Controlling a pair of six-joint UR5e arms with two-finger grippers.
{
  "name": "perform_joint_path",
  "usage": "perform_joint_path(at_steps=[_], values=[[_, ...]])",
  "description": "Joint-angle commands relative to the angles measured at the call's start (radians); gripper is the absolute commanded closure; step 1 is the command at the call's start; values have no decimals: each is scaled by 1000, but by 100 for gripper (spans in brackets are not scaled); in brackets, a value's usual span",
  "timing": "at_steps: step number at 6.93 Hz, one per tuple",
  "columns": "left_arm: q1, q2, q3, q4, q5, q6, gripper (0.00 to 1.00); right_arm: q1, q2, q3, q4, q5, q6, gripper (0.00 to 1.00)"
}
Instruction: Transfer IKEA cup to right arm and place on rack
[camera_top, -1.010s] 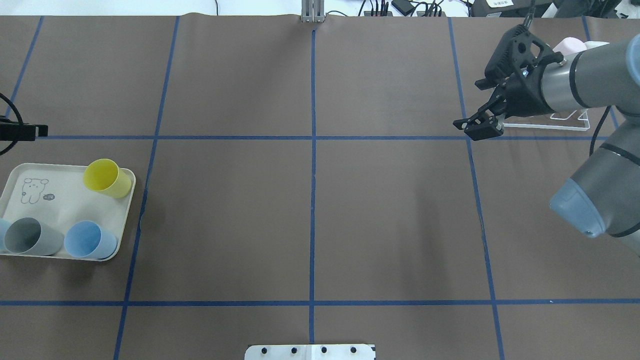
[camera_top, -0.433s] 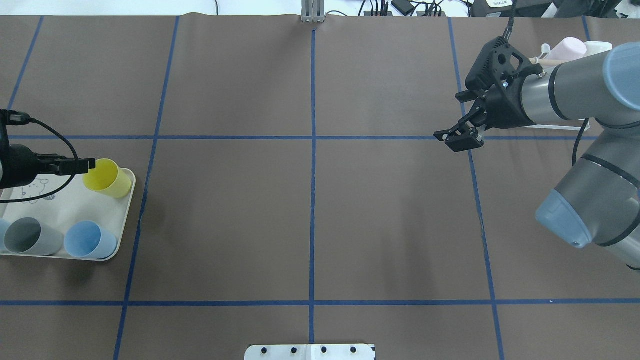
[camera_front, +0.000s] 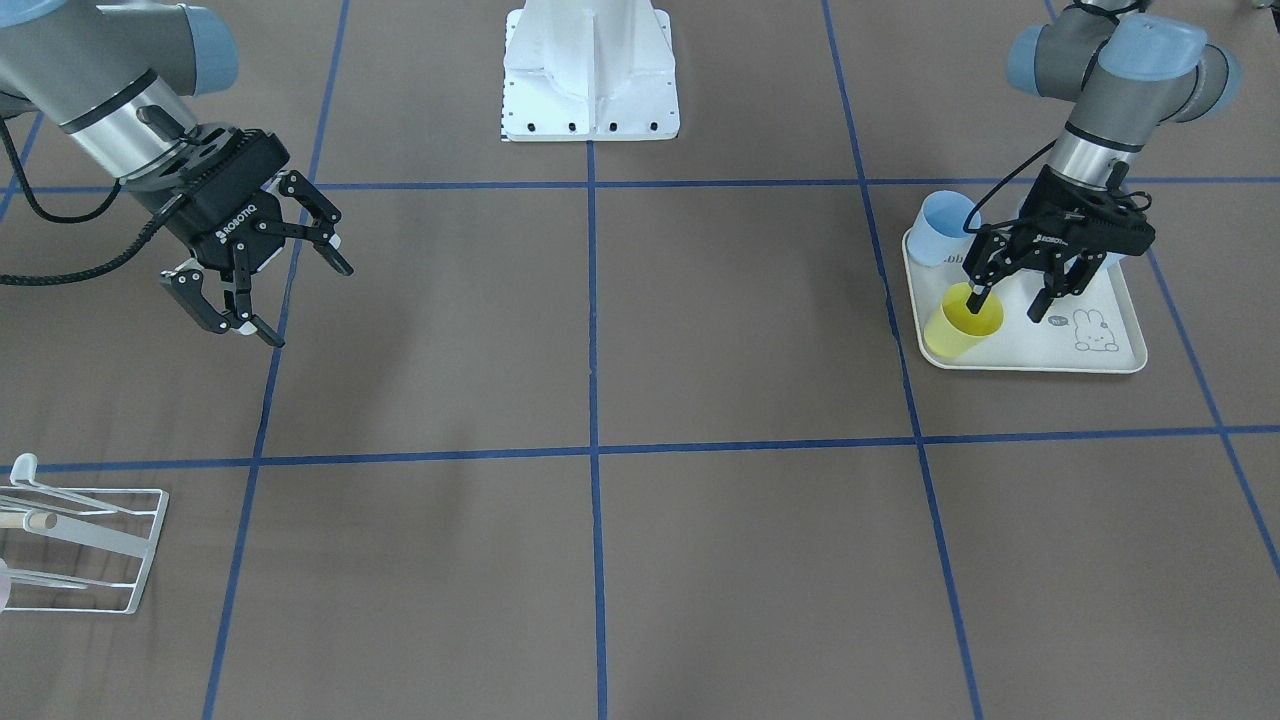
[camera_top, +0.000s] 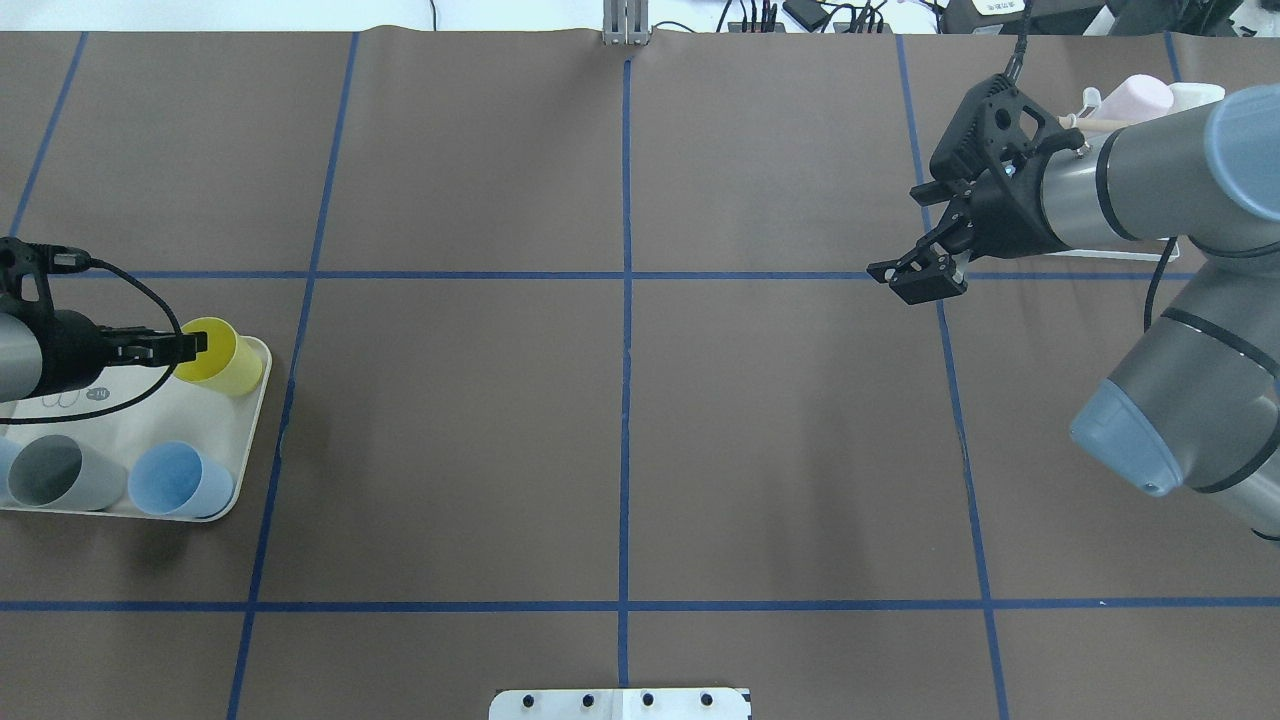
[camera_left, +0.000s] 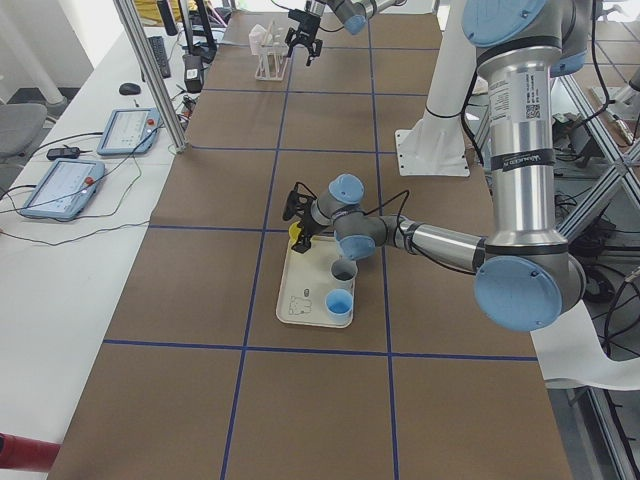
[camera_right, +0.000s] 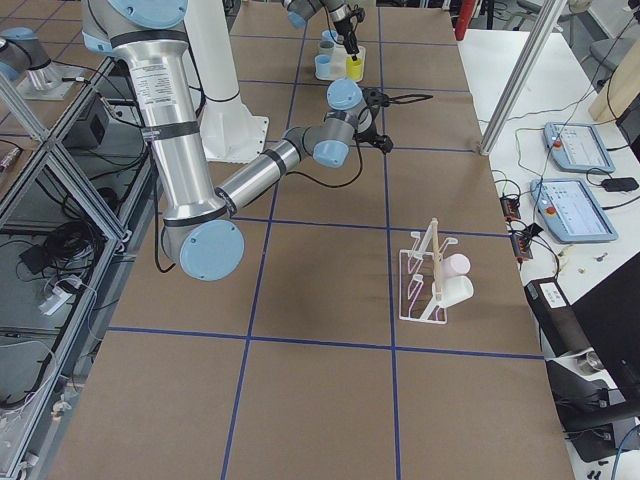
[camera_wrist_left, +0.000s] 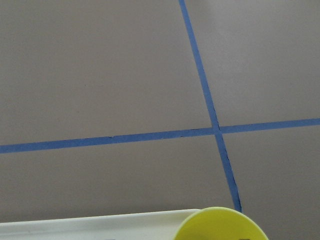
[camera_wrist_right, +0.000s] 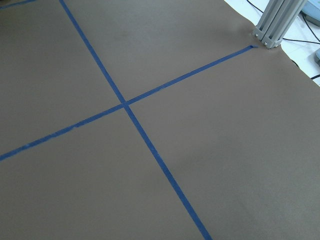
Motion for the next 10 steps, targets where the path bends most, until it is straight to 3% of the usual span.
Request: perform_joint_path(at_steps=[1, 3, 4, 5, 8, 10], values=[[12, -5, 3, -1, 6, -5, 60, 0, 0, 0, 0, 0, 0, 1], [12, -5, 3, -1, 6, -4, 75, 0, 0, -2, 0, -2, 0, 1], [12, -7, 6, -1, 6, -2, 91, 0, 0, 0, 1, 0, 0, 1], [11, -5, 5, -1, 5, 1, 100, 0, 0, 0, 1, 0, -2, 1], [-30, -2, -44, 7, -9, 54, 100, -21, 8, -11, 33, 0, -2, 1], [-113, -7, -143, 17, -136, 51, 100, -69, 21, -43, 139, -2, 3, 1]])
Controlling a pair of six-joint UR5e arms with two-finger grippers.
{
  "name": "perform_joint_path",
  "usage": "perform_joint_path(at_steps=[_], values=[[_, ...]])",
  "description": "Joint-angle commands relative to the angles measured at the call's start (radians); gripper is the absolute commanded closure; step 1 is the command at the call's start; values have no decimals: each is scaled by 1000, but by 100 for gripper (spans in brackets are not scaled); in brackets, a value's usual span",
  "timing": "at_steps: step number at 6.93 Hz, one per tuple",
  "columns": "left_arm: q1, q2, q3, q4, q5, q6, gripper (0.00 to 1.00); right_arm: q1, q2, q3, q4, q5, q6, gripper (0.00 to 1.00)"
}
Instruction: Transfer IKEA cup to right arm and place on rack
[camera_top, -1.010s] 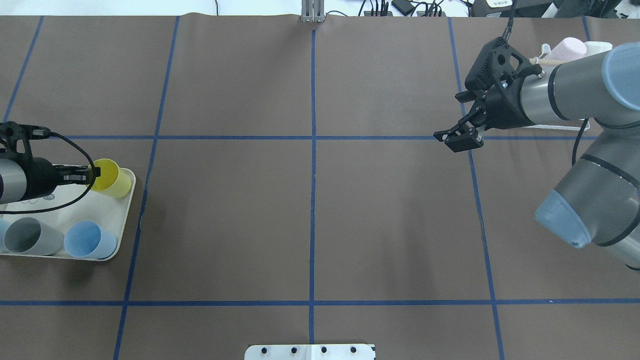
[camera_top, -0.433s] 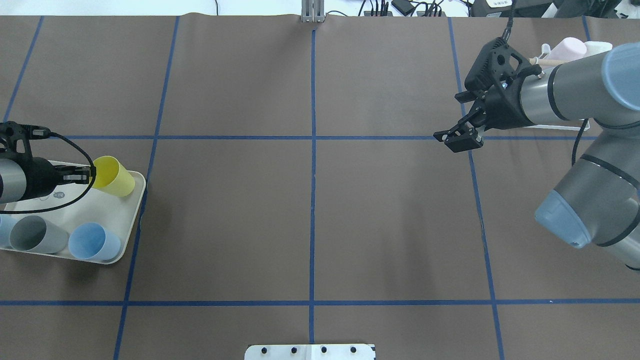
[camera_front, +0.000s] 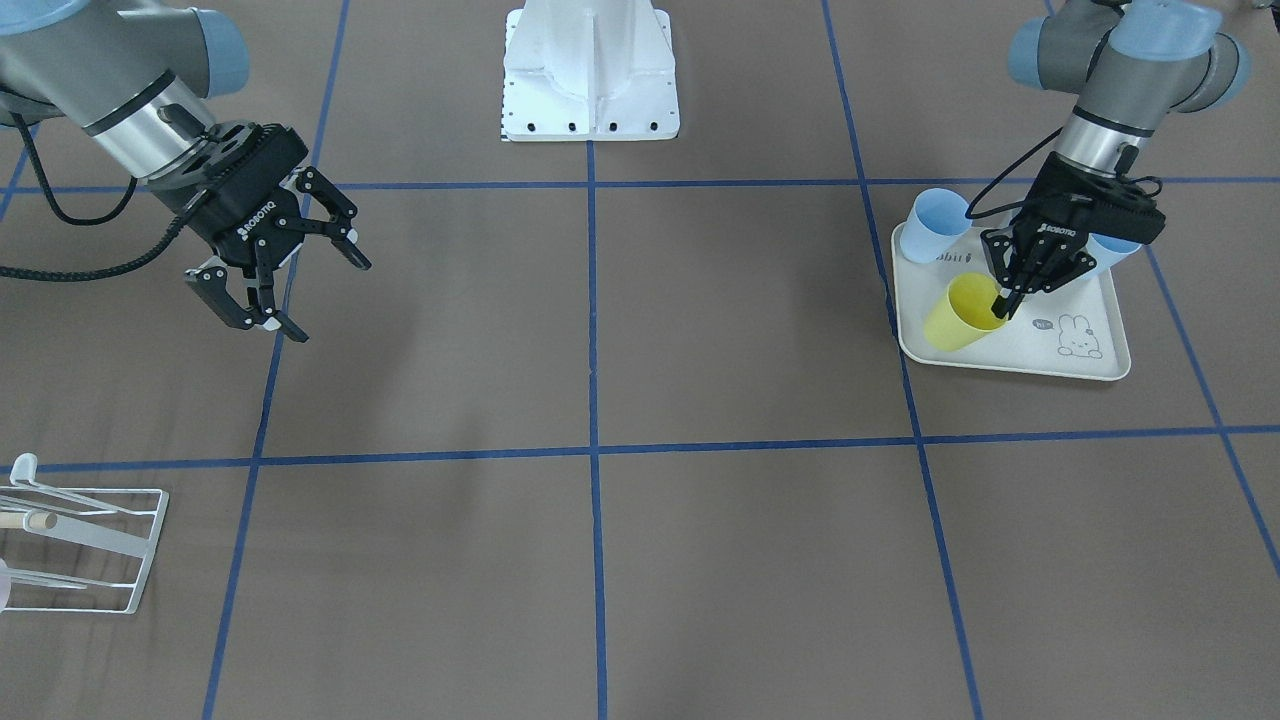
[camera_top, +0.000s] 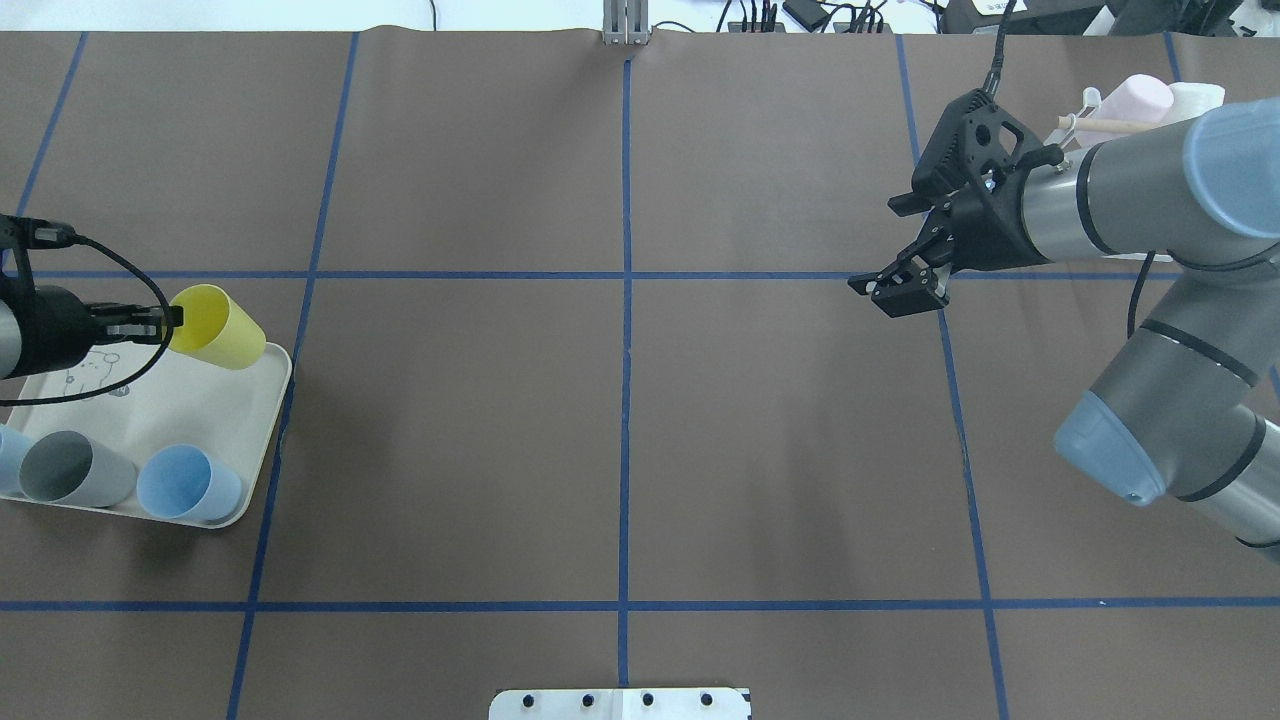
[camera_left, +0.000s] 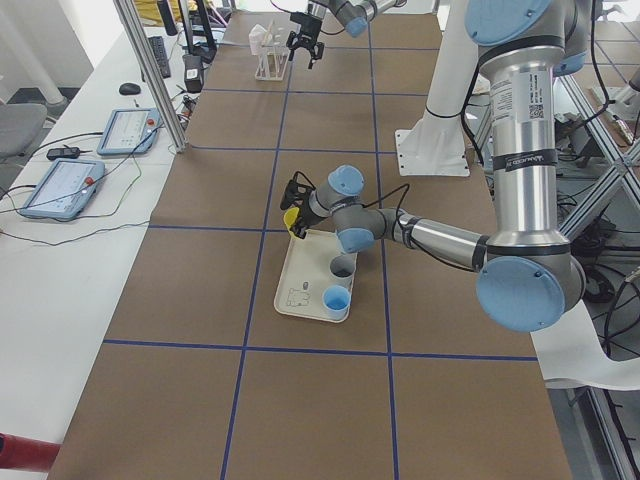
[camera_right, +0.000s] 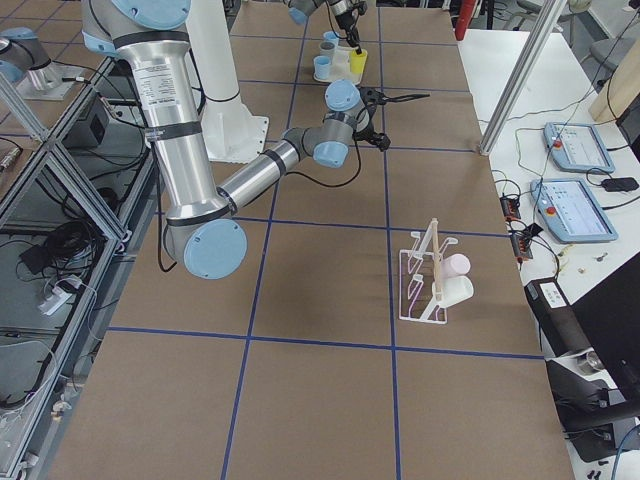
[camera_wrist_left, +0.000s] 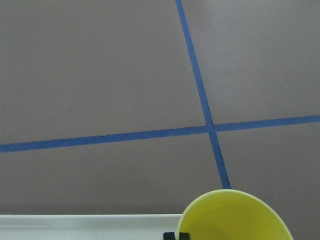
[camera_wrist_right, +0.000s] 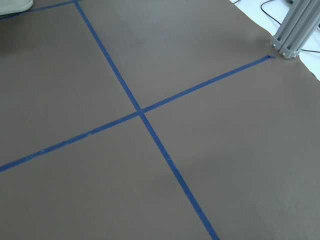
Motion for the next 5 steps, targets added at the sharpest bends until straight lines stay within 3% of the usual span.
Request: perform_joint_path(at_steps=[1, 3, 5], values=[[-48, -9, -121, 5, -121, -57, 100, -54, 18, -47, 141, -1, 6, 1], [-45, -160, -157, 0, -222, -344, 100, -114, 18, -98, 318, -32, 17, 1], [15, -315, -159, -12, -225, -550, 100, -205, 51, -205, 562, -169, 26, 1]])
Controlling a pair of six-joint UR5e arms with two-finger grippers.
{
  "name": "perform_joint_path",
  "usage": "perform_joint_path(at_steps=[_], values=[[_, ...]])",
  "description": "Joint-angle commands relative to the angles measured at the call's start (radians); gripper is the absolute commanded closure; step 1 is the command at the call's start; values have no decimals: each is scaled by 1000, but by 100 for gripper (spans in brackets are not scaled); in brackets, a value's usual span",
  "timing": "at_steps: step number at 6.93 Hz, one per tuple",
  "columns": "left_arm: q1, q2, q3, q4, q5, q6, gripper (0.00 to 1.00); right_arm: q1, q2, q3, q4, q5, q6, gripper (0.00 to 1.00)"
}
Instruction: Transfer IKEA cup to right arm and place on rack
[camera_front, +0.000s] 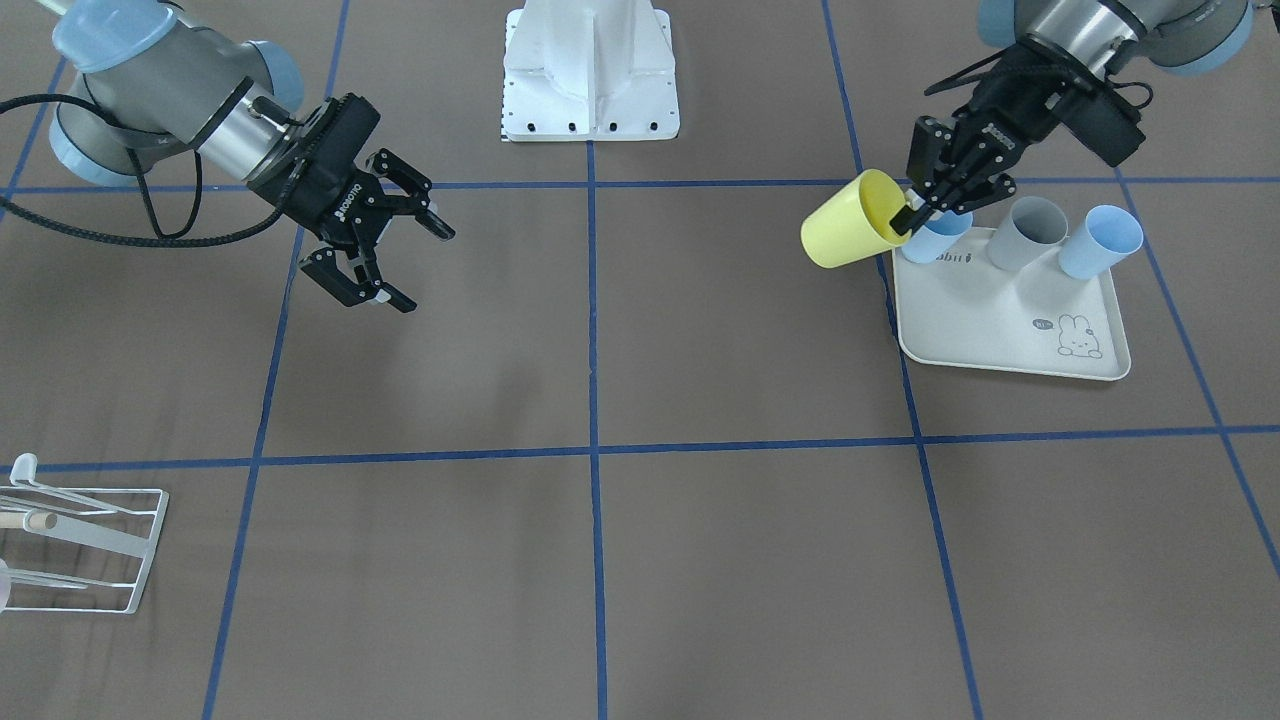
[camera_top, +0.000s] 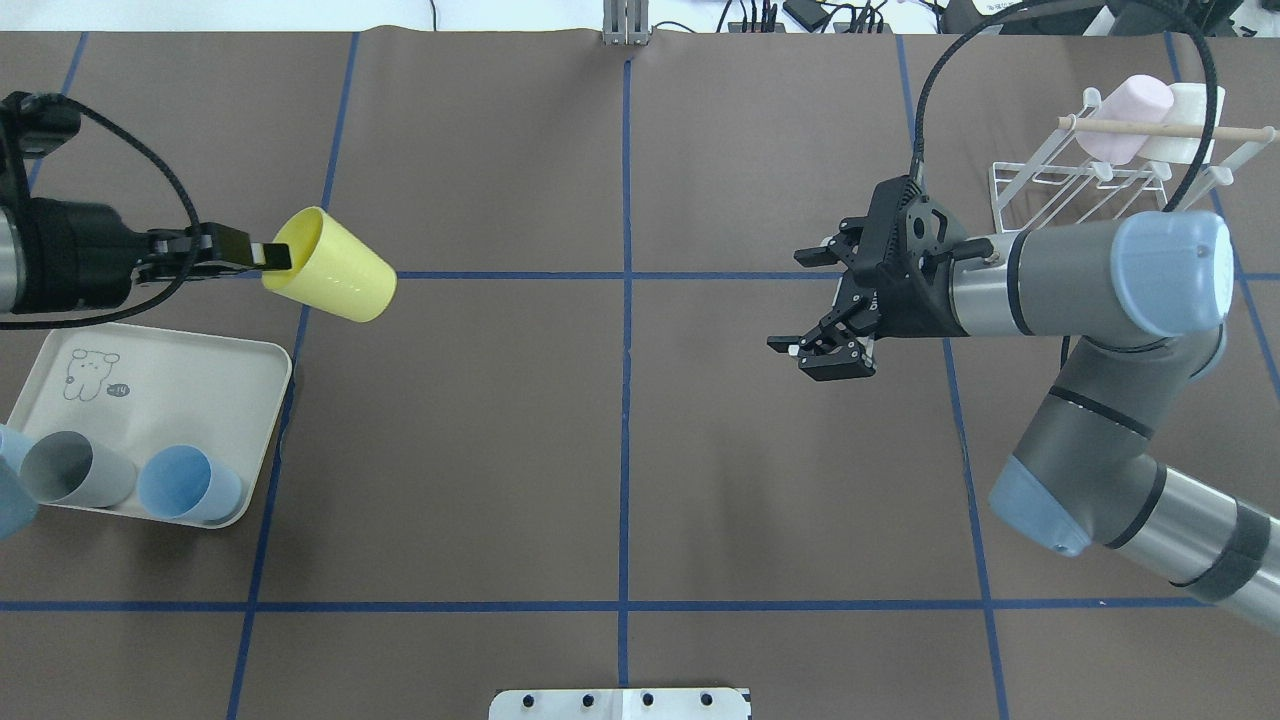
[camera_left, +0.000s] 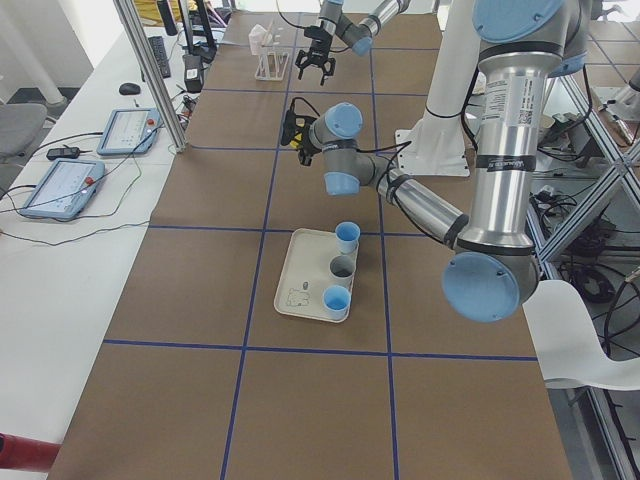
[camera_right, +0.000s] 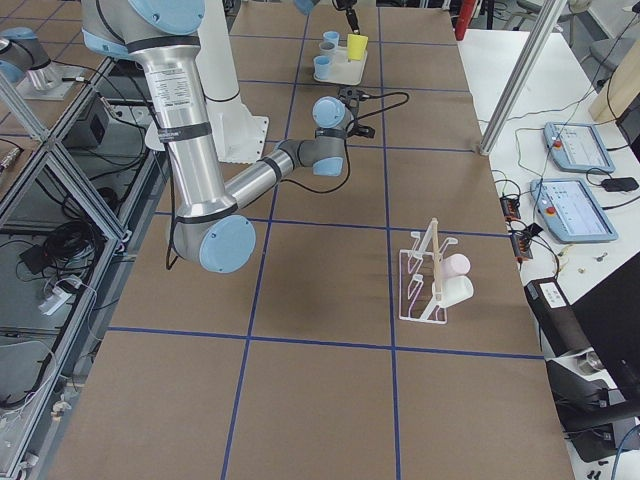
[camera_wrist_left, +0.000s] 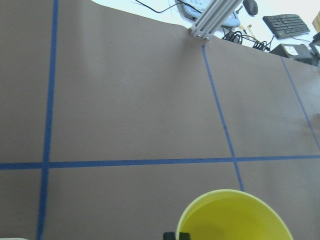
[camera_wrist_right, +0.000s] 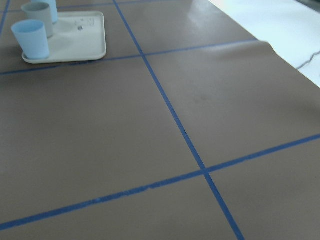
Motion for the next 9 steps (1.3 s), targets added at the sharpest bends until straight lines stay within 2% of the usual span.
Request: perform_joint_path(at_steps=[1, 3, 4, 6, 9], values=[[111, -157, 9, -5, 12, -193, 100, -97, 85, -150, 248, -100, 4, 1], [225, -212, 15, -3, 99, -212, 100, -154, 167, -170, 275, -130, 76, 2], [263, -230, 35, -3, 136, -226, 100, -183, 173, -166, 281, -159, 81, 2], [271, -244, 79, -3, 163, -226, 100, -216, 172, -172, 352, -203, 99, 1], [296, -252, 111, -3, 195, -224, 100, -220, 174, -166, 353, -203, 104, 1]])
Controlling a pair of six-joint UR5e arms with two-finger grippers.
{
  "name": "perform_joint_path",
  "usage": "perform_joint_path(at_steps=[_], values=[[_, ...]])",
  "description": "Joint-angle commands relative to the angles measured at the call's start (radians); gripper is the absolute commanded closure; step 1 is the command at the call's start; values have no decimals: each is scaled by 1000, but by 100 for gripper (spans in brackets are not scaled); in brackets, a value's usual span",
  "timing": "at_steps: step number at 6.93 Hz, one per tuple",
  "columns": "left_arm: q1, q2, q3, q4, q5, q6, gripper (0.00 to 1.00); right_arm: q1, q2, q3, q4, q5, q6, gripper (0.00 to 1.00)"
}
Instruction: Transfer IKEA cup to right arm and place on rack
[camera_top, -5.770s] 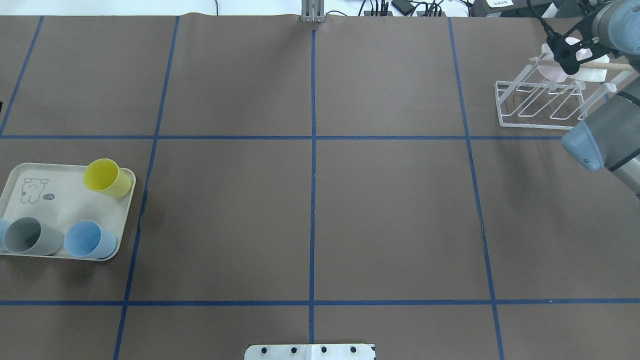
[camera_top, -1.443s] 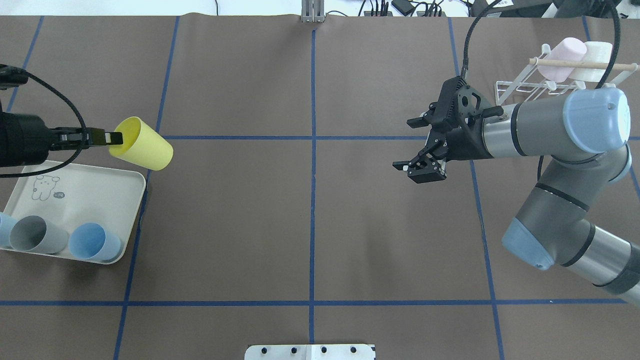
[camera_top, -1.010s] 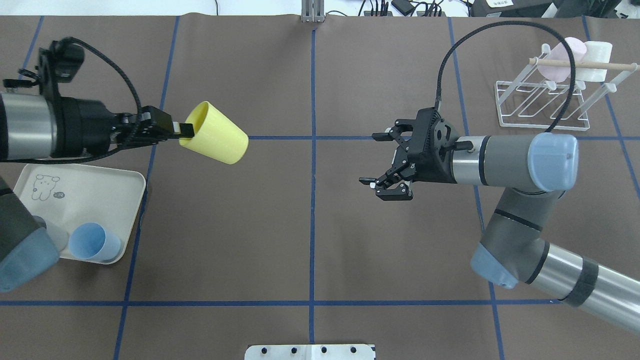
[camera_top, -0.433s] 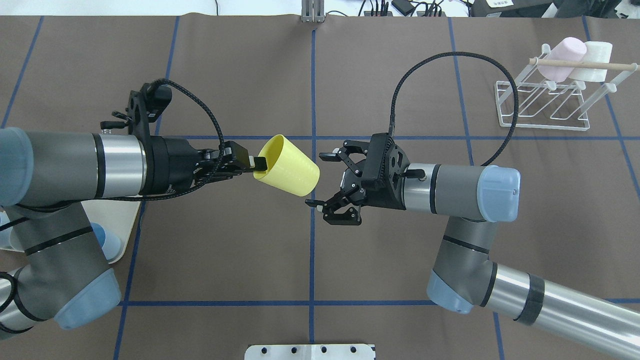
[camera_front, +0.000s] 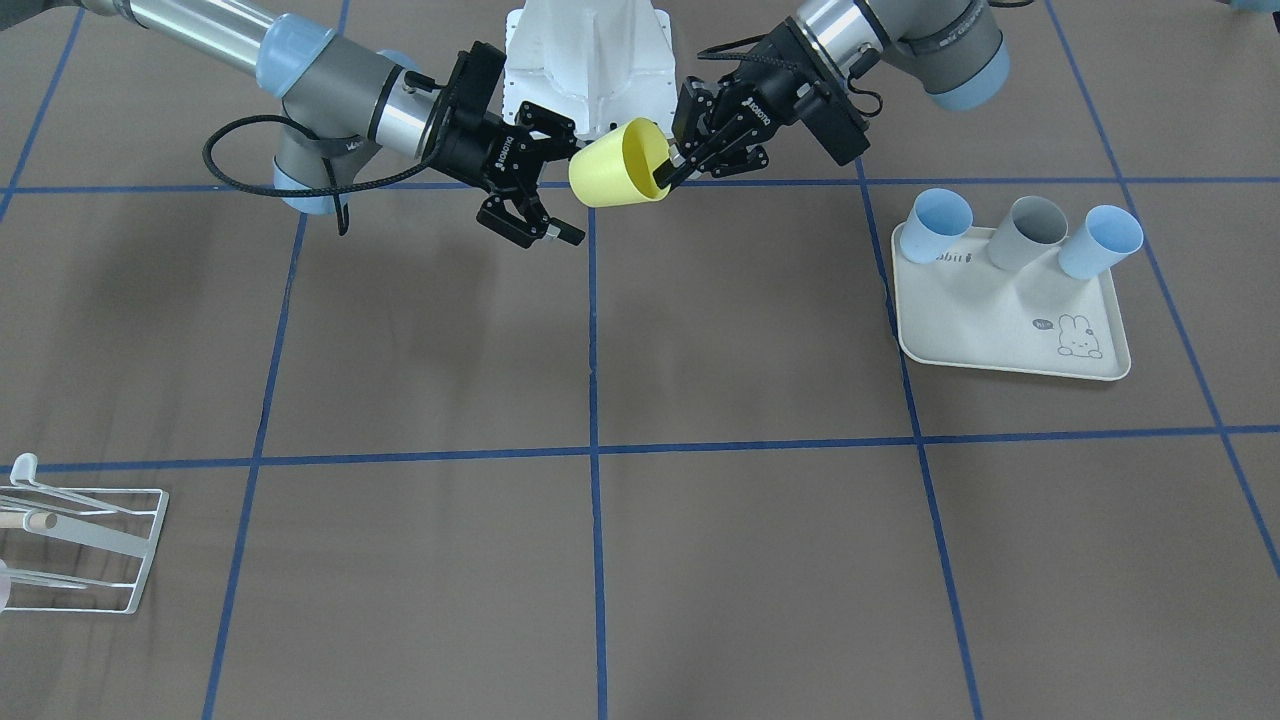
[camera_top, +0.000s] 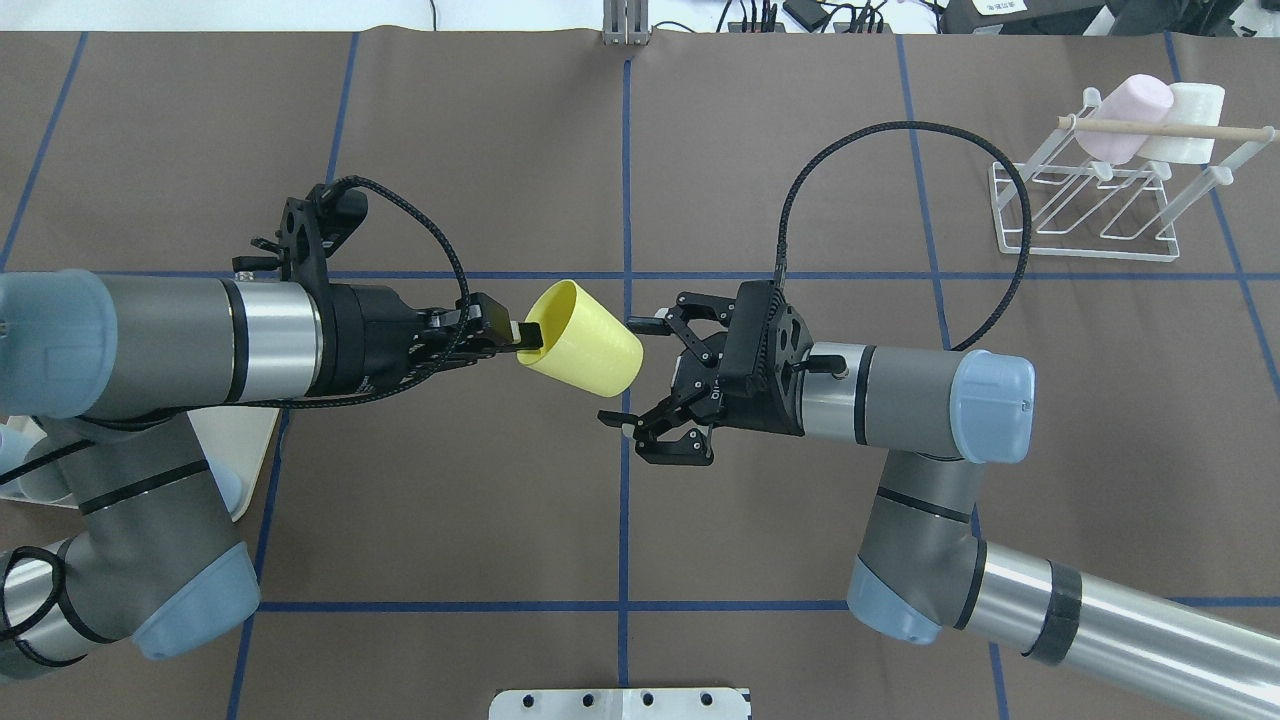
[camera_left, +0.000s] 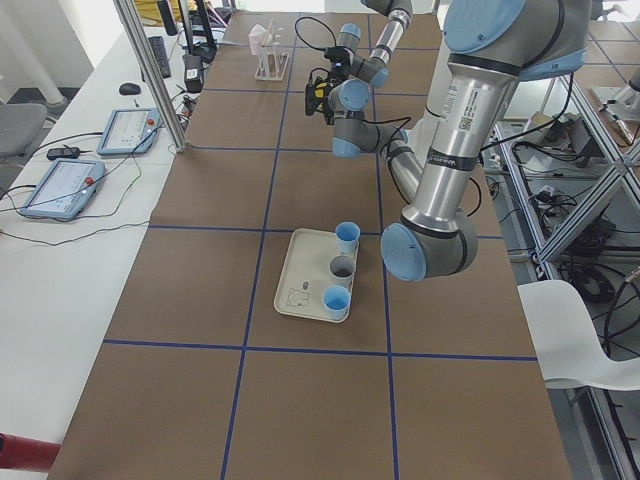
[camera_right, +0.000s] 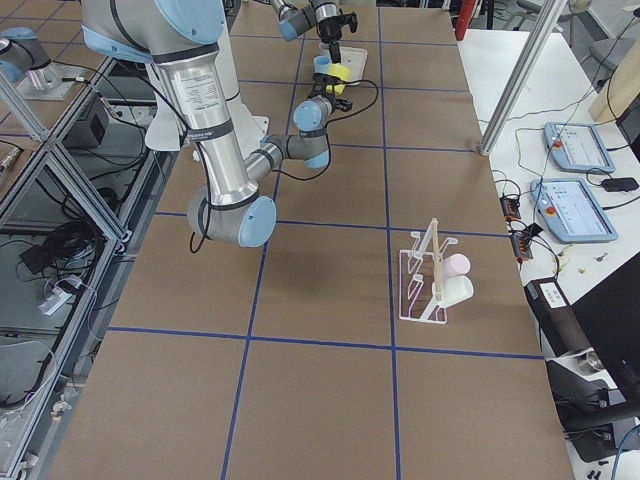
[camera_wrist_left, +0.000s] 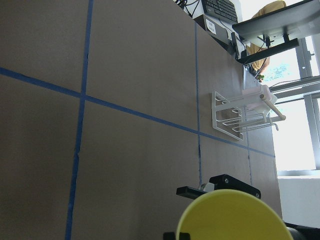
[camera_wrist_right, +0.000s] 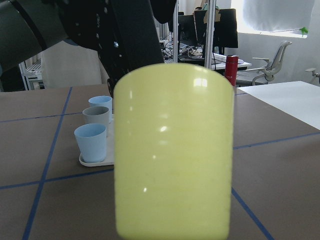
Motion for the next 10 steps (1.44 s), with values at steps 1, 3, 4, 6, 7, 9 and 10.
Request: perform_joint_path(at_steps=[1, 3, 4, 6, 7, 9, 10], values=[[17, -23, 31, 0, 27, -1, 100, -1, 0, 3, 3, -1, 1, 1], [40, -26, 48, -2, 56, 0, 100, -1, 0, 5, 3, -1, 1, 1], [42, -26, 48, -2, 56, 0, 100, -1, 0, 5, 3, -1, 1, 1], [43, -26, 48, -3, 56, 0, 100, -1, -1, 6, 3, -1, 2, 25], [43, -26, 47, -3, 56, 0, 100, 0, -3, 8, 3, -1, 4, 49], [42, -26, 45, -6, 55, 10, 94, 4, -10, 8, 3, -1, 4, 85], [42, -26, 41, -3, 58, 13, 2, 5, -11, 12, 3, -2, 5, 86]])
